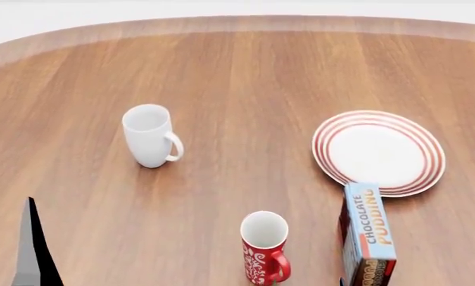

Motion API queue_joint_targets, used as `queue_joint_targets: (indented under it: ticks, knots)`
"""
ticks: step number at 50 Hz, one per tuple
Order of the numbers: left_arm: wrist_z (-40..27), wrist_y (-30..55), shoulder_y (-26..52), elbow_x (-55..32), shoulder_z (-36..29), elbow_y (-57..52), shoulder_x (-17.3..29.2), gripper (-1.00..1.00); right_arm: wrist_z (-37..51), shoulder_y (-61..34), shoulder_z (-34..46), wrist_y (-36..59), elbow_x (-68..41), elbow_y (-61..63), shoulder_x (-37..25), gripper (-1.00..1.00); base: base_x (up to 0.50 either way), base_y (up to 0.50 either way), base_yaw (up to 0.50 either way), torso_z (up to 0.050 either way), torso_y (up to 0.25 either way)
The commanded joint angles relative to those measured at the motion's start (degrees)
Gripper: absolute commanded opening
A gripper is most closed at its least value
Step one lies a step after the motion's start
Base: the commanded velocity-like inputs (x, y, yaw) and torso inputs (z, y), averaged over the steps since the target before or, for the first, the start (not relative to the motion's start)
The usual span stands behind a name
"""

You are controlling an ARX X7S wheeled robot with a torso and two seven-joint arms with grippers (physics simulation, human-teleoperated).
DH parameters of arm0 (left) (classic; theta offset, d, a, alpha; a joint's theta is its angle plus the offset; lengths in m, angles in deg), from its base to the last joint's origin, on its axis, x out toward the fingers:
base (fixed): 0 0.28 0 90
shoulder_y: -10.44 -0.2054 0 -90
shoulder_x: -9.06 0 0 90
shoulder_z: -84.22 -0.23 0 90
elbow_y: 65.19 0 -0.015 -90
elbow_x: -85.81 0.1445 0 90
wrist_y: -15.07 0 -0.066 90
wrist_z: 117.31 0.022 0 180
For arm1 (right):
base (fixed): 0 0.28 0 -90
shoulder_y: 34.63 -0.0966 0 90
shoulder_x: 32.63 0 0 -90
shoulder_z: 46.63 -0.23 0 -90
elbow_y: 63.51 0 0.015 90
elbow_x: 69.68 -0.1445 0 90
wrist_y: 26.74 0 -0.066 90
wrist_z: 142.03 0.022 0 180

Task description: Pick up the red mug and put it on the plate

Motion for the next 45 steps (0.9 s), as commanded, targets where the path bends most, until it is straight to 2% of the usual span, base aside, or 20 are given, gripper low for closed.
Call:
queue_joint_targets:
  ticks: [1, 45]
  knots:
    - [-0.3, 0.0, 0.1, -0.1, -0.2, 0.0, 0.2, 1.0, 0.2, 0.1, 0.2, -0.2, -0.3, 0.1, -0.2, 1.0, 0.16, 0.0, 0.0, 0.0, 0.0]
    - [-1.3, 0.1, 0.2, -0.4, -0.7, -0.7, 1.2, 1.0, 1.2, -0.4, 1.3, -0.2, -1.0, -0.3, -0.9, 1.0, 0.16, 0.0, 0.0, 0.0, 0.0]
